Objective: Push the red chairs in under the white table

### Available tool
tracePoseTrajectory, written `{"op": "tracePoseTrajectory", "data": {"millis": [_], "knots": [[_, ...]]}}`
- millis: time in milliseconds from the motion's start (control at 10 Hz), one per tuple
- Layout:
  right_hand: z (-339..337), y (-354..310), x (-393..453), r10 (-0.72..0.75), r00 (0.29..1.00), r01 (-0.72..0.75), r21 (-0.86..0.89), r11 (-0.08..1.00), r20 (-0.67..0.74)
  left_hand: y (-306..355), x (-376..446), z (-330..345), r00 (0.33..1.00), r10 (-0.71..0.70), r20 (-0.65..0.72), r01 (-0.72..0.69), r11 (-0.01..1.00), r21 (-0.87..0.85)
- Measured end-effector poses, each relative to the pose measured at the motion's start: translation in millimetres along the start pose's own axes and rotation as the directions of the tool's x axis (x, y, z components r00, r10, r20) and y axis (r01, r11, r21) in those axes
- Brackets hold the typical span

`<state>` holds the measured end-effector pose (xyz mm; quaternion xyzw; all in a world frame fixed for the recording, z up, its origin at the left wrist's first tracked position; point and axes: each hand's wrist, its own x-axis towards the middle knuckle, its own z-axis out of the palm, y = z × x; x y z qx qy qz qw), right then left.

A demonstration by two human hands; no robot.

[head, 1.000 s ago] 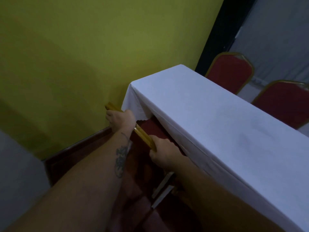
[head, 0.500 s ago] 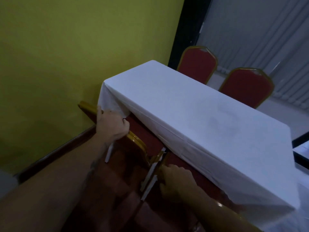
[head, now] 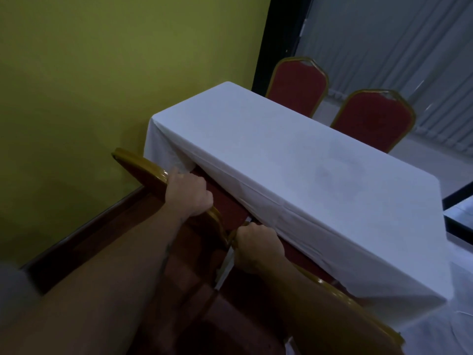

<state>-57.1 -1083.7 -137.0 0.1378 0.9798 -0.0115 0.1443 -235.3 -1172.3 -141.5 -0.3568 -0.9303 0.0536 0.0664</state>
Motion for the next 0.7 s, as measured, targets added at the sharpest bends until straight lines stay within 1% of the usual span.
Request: {"op": "tracePoseTrajectory", "data": {"millis": [200,300,400,500,600,700], "knots": [[0,4,2,0.012,1.0,-0.013,0.042,0.999,0.007,-11,3,4,0.996,0.077,-0.044,-0.078,0.996,-0.032],[-3,3,5,-0.002,1.0,0.001,0.043,0.999,0.026,-10,5,3,0.996,0.085,-0.038,-0.086,0.996,-0.025],[-1,5,8,0.01,0.997,-0.018,0.102,0.995,0.077,-10,13,-2,0.997,0.067,0.022,-0.067,0.997,-0.04],[-2,12,8,0.056,0.993,-0.081,0.248,0.965,0.108,-6,21,-5,0.989,0.017,0.144,-0.005,0.996,-0.084],[-30,36,5,0.149,0.988,-0.152,0.398,0.905,0.038,-5,30,-20,0.975,-0.033,0.218,0.089,0.964,-0.252],[-72,79,4,0.236,0.969,-0.19,0.399,0.897,-0.07,7,37,-44,0.961,-0.006,0.275,0.122,0.906,-0.406]]}}
